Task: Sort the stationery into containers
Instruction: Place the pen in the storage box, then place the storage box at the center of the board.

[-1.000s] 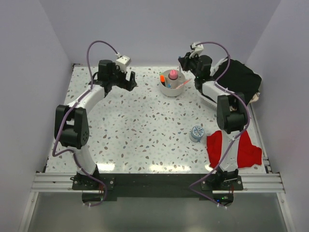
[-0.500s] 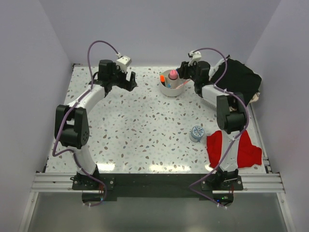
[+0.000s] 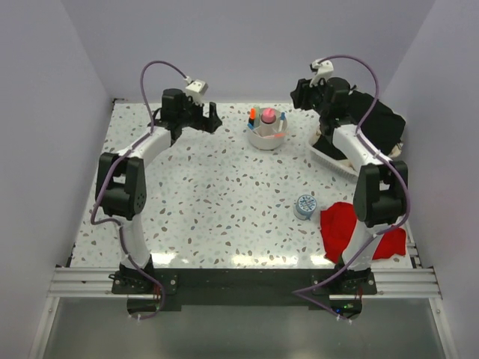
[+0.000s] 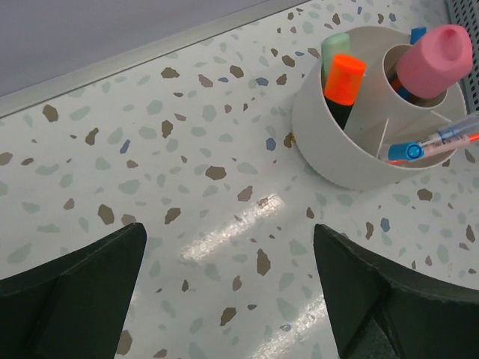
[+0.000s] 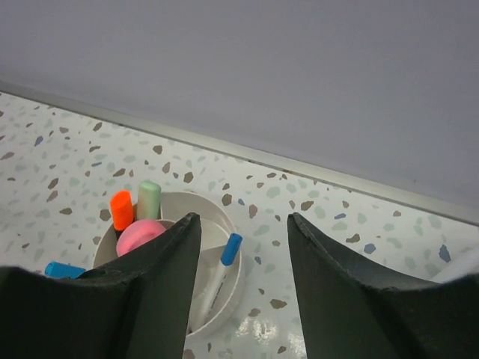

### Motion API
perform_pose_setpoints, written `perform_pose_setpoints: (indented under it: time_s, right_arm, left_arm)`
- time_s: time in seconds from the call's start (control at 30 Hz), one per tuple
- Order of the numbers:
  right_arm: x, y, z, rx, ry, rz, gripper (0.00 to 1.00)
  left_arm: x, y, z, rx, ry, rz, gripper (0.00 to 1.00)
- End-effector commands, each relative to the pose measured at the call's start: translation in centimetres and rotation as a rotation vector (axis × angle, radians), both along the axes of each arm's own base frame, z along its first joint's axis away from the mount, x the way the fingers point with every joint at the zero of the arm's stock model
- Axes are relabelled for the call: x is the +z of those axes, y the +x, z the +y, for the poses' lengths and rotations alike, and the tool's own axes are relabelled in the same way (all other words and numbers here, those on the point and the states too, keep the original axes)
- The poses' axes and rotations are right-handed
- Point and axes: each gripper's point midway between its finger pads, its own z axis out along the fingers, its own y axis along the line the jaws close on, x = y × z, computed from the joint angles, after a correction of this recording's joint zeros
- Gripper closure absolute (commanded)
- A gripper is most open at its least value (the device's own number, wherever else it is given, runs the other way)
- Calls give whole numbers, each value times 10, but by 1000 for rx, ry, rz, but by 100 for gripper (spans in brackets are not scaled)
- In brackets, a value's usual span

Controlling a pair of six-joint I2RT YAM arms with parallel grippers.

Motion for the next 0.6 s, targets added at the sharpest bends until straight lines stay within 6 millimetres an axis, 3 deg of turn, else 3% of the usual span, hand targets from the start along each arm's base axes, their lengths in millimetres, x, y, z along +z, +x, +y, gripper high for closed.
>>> perform_pose_setpoints:
  time_s: [0.0,0.1,0.13,0.2,0.23,0.3,0.57]
  right_arm:
    - [-51,1,-9,-49,-73,189,47]
    - [-69,0,-5,-22,-83,250,51]
    - [-74,0,-4,-19,-85,267,52]
    - [-91,-1,-4,-28,-87,354,52]
    - [-97,-4,-3,-20,-85,384,52]
    - [-100,-4,-2,-6,-91,384,51]
    - [-105,-5,-6,-22,-109,410,59]
  left_arm:
    - [3,20,-33,30,-123,6,6]
    - [-12,25,-45,25,-133,16,21]
    - [-14,25,-50,7,-139,13,35]
    - [-21,25,-60,-16,-145,8,51]
    - [-20,26,-64,-33,-150,2,71]
    - [-25,26,-69,-40,-147,5,99]
    - [-35,32,-94,-68,-148,-10,100]
